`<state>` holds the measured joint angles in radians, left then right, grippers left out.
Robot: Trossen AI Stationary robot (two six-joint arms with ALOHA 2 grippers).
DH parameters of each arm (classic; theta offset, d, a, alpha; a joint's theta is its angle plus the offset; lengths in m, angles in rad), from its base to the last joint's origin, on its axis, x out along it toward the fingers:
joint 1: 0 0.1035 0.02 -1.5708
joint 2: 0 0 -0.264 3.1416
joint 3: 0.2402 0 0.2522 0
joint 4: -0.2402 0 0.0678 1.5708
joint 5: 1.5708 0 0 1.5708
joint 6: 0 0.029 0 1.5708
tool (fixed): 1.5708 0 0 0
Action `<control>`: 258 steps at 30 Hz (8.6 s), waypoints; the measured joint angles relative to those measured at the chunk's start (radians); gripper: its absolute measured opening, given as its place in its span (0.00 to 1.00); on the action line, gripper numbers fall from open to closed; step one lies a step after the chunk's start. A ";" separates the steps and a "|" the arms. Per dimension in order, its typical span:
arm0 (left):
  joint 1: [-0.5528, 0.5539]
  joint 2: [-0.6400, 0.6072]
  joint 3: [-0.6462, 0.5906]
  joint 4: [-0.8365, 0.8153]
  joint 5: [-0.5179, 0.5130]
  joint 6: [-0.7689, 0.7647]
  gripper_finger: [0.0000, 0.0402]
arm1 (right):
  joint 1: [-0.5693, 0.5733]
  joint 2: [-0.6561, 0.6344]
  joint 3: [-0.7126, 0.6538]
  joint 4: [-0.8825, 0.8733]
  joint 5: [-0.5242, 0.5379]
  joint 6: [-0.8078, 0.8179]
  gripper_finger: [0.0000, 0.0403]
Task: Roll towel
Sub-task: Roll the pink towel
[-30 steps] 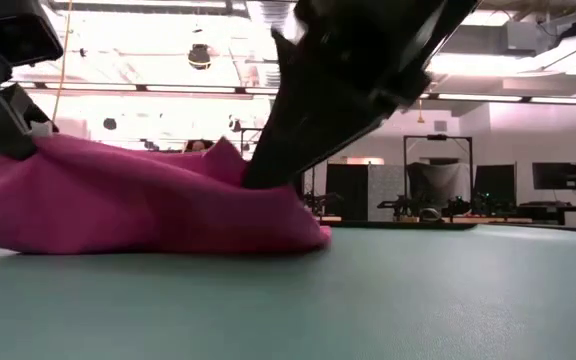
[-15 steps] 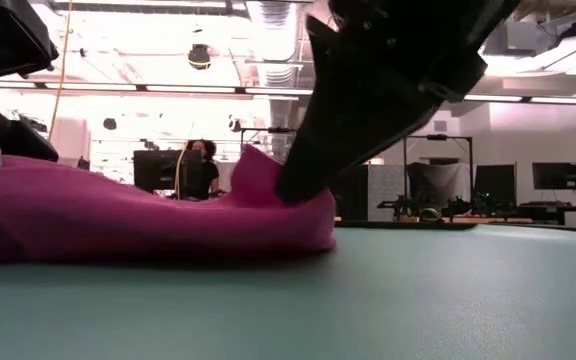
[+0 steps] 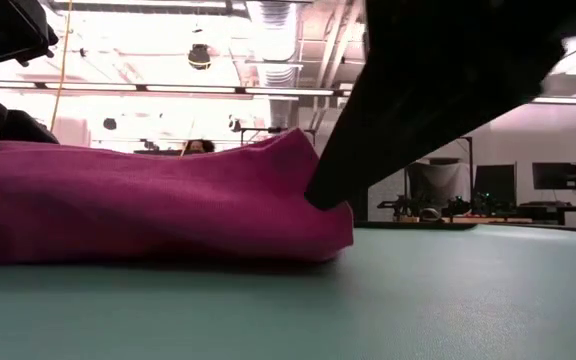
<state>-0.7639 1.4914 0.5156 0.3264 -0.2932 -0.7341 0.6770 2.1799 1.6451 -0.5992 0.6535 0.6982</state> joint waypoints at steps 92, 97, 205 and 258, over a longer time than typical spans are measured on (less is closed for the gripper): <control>0.147 -0.183 0.108 -0.501 0.014 0.226 0.01 | -0.091 -0.001 -0.111 -0.020 -0.095 0.153 0.00; 0.109 -0.192 0.108 -0.582 -0.069 0.192 0.05 | -0.090 -0.001 -0.111 -0.020 -0.100 0.142 0.00; -0.098 0.146 0.019 -0.156 -0.480 0.302 0.00 | -0.014 -0.098 -0.390 0.670 0.047 -0.579 0.40; -0.103 0.085 0.078 -0.220 -0.479 0.426 0.00 | -0.131 -0.100 -0.510 0.548 -0.080 -0.283 0.04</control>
<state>-0.8666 1.5766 0.5933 0.1068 -0.7720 -0.3079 0.5465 2.0803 1.1355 -0.0513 0.5739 0.4149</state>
